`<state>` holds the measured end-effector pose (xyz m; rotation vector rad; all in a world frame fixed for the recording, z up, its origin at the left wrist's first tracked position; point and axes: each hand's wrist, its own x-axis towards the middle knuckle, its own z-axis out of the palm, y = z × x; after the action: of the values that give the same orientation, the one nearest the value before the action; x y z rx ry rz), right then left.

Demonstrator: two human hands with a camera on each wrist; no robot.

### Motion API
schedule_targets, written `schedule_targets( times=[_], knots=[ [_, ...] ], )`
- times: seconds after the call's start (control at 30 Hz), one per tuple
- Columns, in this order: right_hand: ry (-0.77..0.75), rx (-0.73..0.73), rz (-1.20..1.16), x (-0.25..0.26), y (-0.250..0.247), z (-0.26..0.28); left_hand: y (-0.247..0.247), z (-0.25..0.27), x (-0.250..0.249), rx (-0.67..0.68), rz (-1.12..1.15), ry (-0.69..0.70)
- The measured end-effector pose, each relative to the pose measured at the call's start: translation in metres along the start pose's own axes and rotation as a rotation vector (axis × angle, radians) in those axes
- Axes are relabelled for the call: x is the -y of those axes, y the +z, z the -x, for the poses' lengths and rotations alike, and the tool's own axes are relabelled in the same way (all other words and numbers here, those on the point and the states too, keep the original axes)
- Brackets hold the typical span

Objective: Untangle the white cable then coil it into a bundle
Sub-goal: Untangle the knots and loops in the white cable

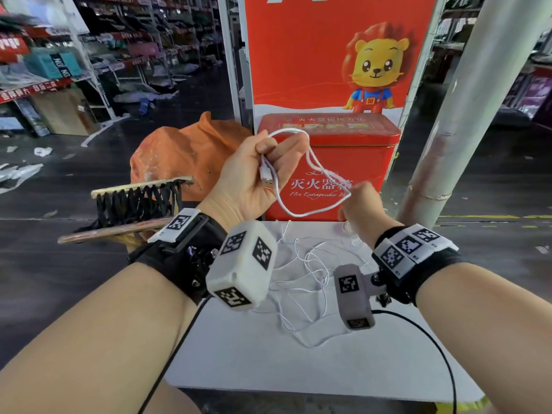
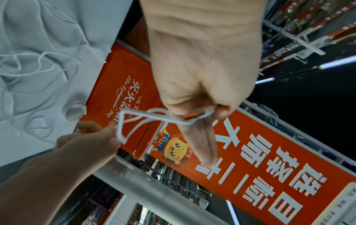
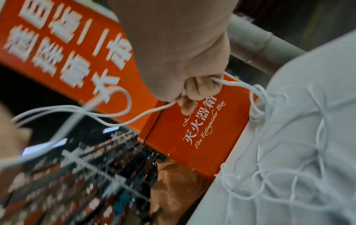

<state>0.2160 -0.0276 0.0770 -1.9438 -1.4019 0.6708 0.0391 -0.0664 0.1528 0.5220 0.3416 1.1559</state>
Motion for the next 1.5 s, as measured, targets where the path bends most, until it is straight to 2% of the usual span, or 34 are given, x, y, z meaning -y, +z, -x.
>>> schedule_targets(
  times=[0.03, 0.07, 0.1, 0.2, 0.27, 0.4, 0.53, 0.63, 0.7, 0.77, 0.9, 1.0, 1.07, 1.23, 1.37, 1.5],
  knots=[
    [-0.023, 0.048, 0.143, -0.006, 0.005, -0.006, 0.001, -0.001, 0.001, 0.003, -0.015, 0.039],
    [-0.025, 0.108, 0.099, -0.006, 0.007, -0.008, 0.001, -0.003, 0.001, -0.005, -0.041, 0.086],
    [-0.115, 0.136, 0.069, -0.006, 0.008, -0.008, 0.0, -0.005, 0.0, -0.025, -0.077, 0.135],
    [-0.295, 0.105, 0.193, -0.008, 0.005, -0.003, -0.009, -0.013, -0.001, -0.162, -0.189, 0.248],
    [-0.431, 0.12, 0.329, -0.007, 0.004, 0.0, -0.016, -0.016, -0.003, -0.226, -0.24, 0.276],
    [-0.701, 0.216, 0.687, 0.005, -0.006, 0.012, -0.023, -0.02, -0.001, -0.292, -0.287, 0.257],
    [-0.955, 0.201, 0.94, 0.022, -0.013, 0.024, -0.029, -0.024, 0.003, -0.379, -0.377, 0.193],
    [-1.147, 0.2, 0.838, 0.025, -0.013, 0.024, -0.029, -0.025, 0.007, -0.434, -0.537, 0.087],
    [-1.156, 0.29, 0.595, 0.026, -0.013, 0.027, -0.029, -0.023, 0.012, -0.5, -0.656, 0.008],
    [-1.131, 0.331, 0.446, 0.028, -0.013, 0.032, -0.028, -0.019, 0.017, -0.528, -0.756, -0.076],
    [-1.088, 0.284, 0.398, 0.033, -0.015, 0.04, -0.023, -0.013, 0.029, -0.441, -1.007, -0.219],
    [-0.95, 0.232, 0.335, 0.035, -0.016, 0.037, -0.019, -0.013, 0.037, -0.35, -1.193, -0.311],
    [-0.844, 0.193, 0.303, 0.034, -0.019, 0.029, -0.019, -0.016, 0.037, -0.263, -1.141, -0.352],
    [-0.673, 0.208, 0.043, 0.012, -0.043, 0.011, -0.026, -0.016, 0.009, -0.186, -0.843, -0.288],
    [-0.682, 0.228, 0.0, 0.014, -0.046, 0.012, -0.029, -0.011, 0.008, -0.092, -0.873, -0.332],
    [-0.735, 0.244, 0.017, 0.029, -0.036, 0.019, -0.024, -0.013, 0.02, -0.078, -0.922, -0.362]
  ],
)
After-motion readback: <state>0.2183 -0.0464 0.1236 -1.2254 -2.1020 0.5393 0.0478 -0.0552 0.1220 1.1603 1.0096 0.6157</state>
